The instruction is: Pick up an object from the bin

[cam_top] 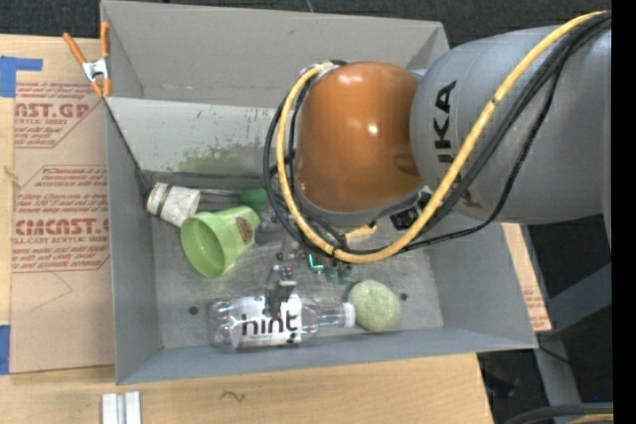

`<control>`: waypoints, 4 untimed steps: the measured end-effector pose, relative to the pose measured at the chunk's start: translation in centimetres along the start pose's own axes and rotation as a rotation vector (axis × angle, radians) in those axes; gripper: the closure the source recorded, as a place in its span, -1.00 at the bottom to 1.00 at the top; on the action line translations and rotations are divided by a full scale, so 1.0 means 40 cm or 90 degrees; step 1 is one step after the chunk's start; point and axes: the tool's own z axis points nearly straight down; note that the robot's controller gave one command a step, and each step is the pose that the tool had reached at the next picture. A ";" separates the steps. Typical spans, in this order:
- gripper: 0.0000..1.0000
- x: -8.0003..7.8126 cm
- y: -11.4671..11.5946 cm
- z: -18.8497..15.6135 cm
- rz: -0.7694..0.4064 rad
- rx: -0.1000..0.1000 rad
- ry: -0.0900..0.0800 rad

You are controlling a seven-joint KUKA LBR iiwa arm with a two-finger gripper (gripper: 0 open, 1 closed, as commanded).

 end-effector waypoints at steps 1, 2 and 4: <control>-1.00 -0.005 -0.002 -0.011 0.001 -0.001 -0.005; -1.00 -0.005 -0.021 0.097 -0.086 -0.001 -0.008; -1.00 -0.007 -0.063 0.229 -0.148 0.001 -0.003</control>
Offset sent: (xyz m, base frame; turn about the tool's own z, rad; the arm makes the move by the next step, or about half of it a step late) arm 0.0004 -0.0132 -0.0602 -0.1907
